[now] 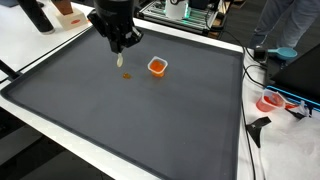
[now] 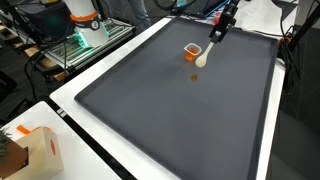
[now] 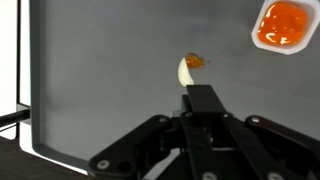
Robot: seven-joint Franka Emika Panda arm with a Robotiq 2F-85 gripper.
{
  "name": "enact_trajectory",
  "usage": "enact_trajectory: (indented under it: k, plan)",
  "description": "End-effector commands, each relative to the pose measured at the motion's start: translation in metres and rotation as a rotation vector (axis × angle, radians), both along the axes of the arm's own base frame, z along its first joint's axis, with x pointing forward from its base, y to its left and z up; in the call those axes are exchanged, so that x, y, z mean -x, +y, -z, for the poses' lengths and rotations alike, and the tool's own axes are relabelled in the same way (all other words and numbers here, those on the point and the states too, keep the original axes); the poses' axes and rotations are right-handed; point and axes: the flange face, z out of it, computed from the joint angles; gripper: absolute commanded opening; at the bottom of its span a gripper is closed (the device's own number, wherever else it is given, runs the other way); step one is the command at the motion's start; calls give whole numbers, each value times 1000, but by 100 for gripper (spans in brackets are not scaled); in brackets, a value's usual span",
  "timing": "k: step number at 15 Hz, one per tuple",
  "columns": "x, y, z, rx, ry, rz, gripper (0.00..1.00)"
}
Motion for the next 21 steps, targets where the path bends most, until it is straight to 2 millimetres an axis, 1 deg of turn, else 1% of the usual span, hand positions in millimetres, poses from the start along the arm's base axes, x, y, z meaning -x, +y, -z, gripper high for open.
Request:
enact_trajectory:
  k: [1,4,6,11,16,21]
  plan:
    - [7,-22,-17,-192,12,-10,3]
    - [10,-41,-27,-346,27,-19,3]
    - [14,-52,-29,-435,40,-23,3]
    - [23,-73,-24,-620,42,-33,3]
    - [31,-81,-8,-779,34,-53,3]
    - [41,-82,17,-876,54,-78,3]
